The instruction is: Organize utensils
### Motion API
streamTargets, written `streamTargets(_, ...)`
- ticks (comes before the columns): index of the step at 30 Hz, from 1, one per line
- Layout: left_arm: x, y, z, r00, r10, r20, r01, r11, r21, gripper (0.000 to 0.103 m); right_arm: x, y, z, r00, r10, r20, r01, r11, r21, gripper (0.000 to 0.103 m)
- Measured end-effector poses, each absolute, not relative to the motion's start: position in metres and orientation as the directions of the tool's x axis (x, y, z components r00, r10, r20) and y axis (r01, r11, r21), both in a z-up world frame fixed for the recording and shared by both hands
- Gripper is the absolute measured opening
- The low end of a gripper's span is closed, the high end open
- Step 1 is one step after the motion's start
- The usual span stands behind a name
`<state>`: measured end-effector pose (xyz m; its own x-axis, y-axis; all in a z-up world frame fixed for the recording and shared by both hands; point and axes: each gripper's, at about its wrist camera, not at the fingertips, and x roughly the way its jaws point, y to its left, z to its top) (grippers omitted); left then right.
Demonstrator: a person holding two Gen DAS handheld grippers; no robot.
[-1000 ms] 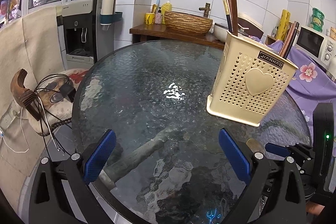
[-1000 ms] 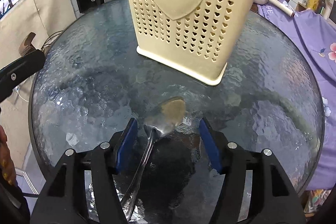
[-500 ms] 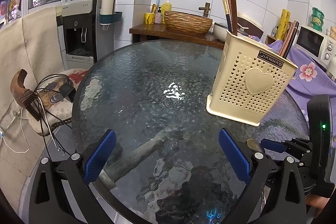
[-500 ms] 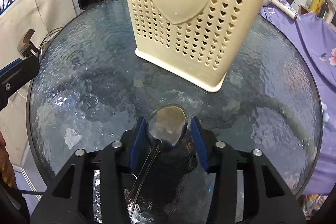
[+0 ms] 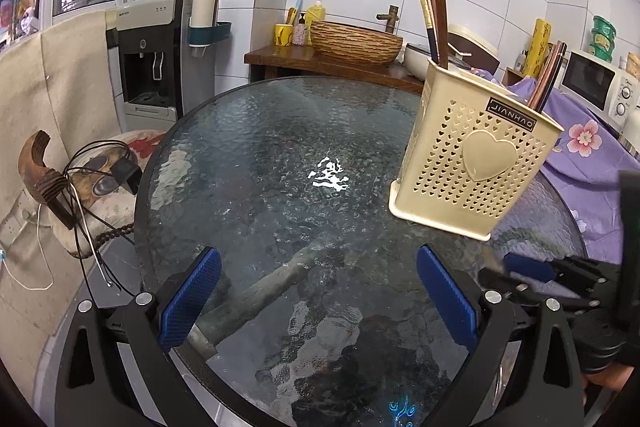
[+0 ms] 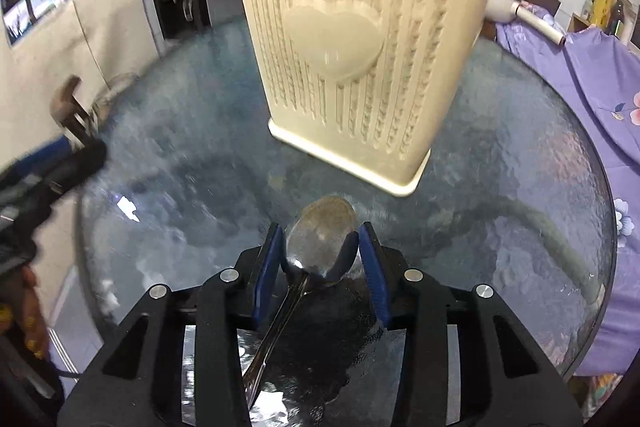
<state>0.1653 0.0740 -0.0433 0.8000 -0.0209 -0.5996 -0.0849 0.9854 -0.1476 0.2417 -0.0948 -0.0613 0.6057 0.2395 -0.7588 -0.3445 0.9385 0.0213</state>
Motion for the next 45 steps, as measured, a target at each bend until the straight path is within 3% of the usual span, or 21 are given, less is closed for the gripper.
streamTargets(6,0.164,0.069,-0.040,0.803,-0.033,-0.595,-0.071,0.986,-0.150,0.096,0.218,-0.108,-0.021,0.693,0.308,-0.652,-0.365,0.930,0.051,0.037)
streamTargets(7,0.165,0.068,-0.039,0.804,-0.035,-0.593,-0.068,0.986,-0.150,0.096,0.215,-0.111,-0.016,0.704,0.314,-0.637,-0.367,0.929,0.052,0.017)
streamTargets(8,0.165,0.067,-0.038,0.805,-0.038,-0.593,-0.063,0.987,-0.150,0.096,0.213,-0.113,-0.011,0.711,0.322,-0.625,-0.372,0.927,0.053,0.012)
streamTargets(16,0.166,0.059,-0.039,0.803,-0.044,-0.594,-0.048,0.989,-0.138,0.096,0.216,-0.112,-0.010,0.712,0.326,-0.622,-0.385,0.922,0.043,0.014)
streamTargets(18,0.167,0.061,-0.040,0.801,-0.042,-0.597,-0.053,0.989,-0.141,0.096,0.219,-0.111,-0.019,0.690,0.342,-0.638,-0.389,0.919,0.072,0.031)
streamTargets(19,0.167,0.063,-0.040,0.802,-0.038,-0.596,-0.059,0.988,-0.143,0.096,0.221,-0.109,-0.023,0.686,0.343,-0.642,-0.384,0.920,0.081,0.046)
streamTargets(20,0.167,0.066,-0.039,0.804,-0.033,-0.594,-0.065,0.988,-0.143,0.096,0.222,-0.107,-0.028,0.677,0.340,-0.653,-0.381,0.921,0.085,0.051)
streamTargets(29,0.160,0.118,-0.027,0.815,0.075,-0.574,-0.203,0.966,-0.162,0.096,0.235,-0.042,-0.064,0.521,0.391,-0.758,-0.526,0.847,0.076,0.051)
streamTargets(37,0.153,0.143,-0.023,0.812,0.131,-0.569,-0.262,0.953,-0.155,0.096,0.265,0.010,-0.087,0.469,0.316,-0.825,-0.554,0.833,0.005,0.051)
streamTargets(42,0.152,0.146,-0.026,0.808,0.129,-0.575,-0.266,0.950,-0.161,0.096,0.275,0.018,-0.092,0.461,0.301,-0.835,-0.541,0.841,0.005,0.045)
streamTargets(45,0.152,0.146,-0.026,0.809,0.124,-0.575,-0.261,0.952,-0.162,0.096,0.277,0.019,-0.092,0.465,0.301,-0.833,-0.541,0.841,0.002,0.037)
